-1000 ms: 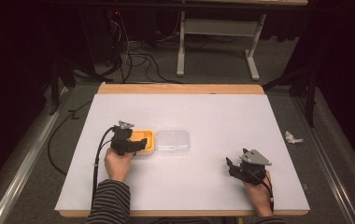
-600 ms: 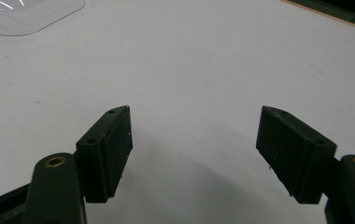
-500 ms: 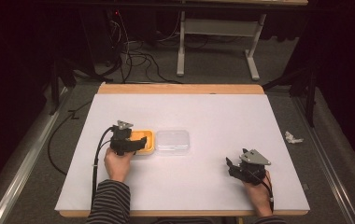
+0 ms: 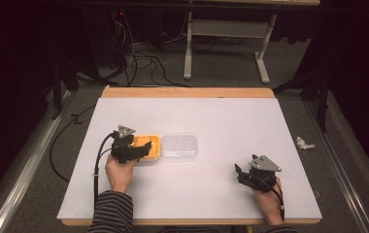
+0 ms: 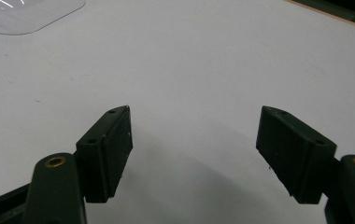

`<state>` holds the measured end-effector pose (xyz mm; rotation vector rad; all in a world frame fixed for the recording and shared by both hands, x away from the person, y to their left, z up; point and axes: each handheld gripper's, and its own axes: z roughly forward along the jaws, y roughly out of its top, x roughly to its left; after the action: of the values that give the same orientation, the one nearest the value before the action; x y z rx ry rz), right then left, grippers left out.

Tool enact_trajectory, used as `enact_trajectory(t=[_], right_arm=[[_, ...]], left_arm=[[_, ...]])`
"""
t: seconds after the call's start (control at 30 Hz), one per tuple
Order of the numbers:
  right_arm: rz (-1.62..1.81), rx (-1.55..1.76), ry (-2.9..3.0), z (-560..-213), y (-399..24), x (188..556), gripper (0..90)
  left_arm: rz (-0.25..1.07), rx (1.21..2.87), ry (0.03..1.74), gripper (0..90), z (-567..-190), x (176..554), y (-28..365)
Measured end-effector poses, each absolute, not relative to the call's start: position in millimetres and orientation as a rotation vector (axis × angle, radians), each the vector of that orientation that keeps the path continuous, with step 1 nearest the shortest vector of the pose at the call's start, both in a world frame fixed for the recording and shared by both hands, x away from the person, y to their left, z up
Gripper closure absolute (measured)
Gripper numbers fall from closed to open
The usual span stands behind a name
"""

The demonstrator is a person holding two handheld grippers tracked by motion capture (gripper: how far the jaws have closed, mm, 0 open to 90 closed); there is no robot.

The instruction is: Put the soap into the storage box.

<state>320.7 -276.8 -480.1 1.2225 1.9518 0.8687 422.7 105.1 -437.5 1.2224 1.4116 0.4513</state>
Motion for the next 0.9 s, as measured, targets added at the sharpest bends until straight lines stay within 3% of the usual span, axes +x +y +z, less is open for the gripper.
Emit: enact_trajectory(t=[0.9], right_arm=[[0.88,1.218,1.949,-479.9,-277.8,320.5,27.6]], left_arm=[[0.407,1.247,1.304,25.7,-420.0,391.9,95.4]])
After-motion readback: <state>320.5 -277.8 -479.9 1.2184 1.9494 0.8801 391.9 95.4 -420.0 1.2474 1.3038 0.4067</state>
